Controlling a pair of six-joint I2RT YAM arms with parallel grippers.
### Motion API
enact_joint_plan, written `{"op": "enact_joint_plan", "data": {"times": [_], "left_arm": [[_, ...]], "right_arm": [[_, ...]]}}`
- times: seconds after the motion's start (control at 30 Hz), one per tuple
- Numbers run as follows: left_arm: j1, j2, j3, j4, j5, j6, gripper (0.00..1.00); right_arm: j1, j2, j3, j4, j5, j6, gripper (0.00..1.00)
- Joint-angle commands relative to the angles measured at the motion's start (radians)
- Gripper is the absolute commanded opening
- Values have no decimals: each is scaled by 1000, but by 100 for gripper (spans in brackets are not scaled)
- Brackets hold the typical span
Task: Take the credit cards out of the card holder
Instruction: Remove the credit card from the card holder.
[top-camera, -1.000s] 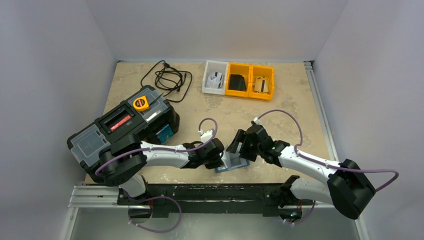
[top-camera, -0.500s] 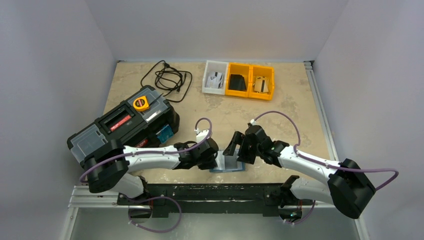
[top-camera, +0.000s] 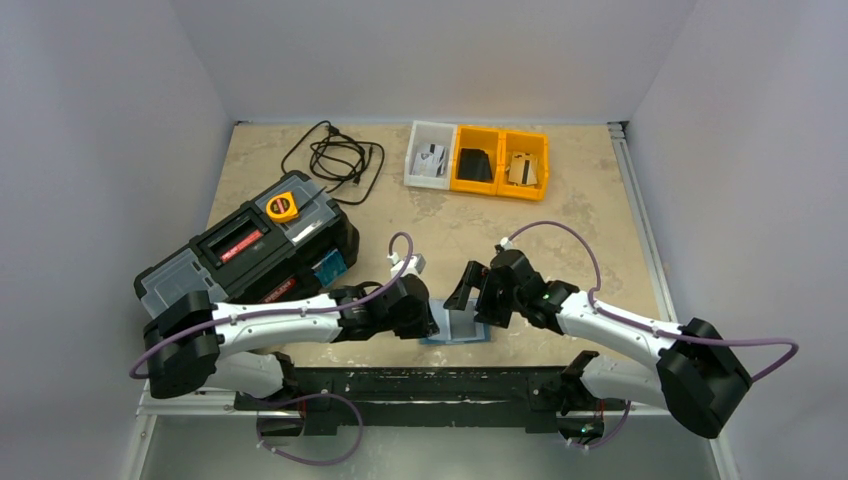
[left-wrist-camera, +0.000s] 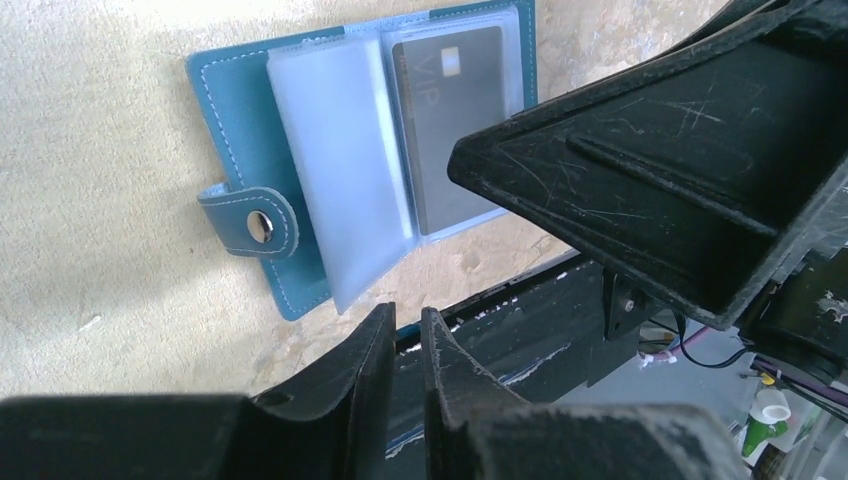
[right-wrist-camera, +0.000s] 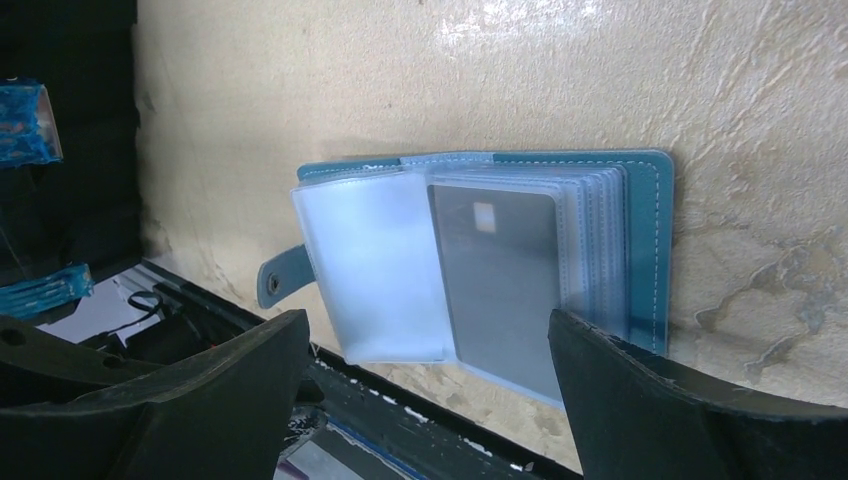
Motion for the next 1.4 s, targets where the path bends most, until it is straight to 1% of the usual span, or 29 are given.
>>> {"op": "enact_joint_plan", "data": {"times": [0.0, 0.1, 0.23, 0.37, 0.43, 0.47, 0.53, 0.6, 0.67, 0.73, 0.97, 1.37], "left_arm": [[-8, -3, 27, 41, 22, 22, 15], [-8, 14, 34, 55, 19, 25, 15], [-8, 79, 58, 61, -11, 40, 14], [0, 151, 81, 67, -33, 41, 9], [9, 178, 82, 56, -41, 26, 3], [12, 186, 79, 44, -51, 16, 0], [15, 198, 73, 19, -70, 2, 0], [16, 208, 63, 7, -80, -4, 0], [17, 223, 58, -3, -82, -16, 0], [17, 240, 56, -4, -80, -23, 0], [16, 274, 55, -7, -67, -36, 0], [17, 283, 46, 8, -54, -39, 0]], "right_arm": [[4, -26, 36, -3, -31, 11, 91], [4, -31, 35, -5, -31, 13, 91], [4, -41, 33, -15, -21, 15, 91], [3, -68, 33, -57, 7, 9, 91], [3, -87, 33, -81, 13, 4, 90], [3, -97, 30, -91, 16, 4, 88], [3, -115, 26, -118, 40, -1, 82], [3, -126, 23, -141, 77, -11, 75], [3, -123, 16, -142, 81, -18, 66], [5, -114, 11, -137, 80, -25, 64], [6, -70, 10, -97, 67, -35, 62], [16, -1, -8, -24, 41, -29, 62]]}}
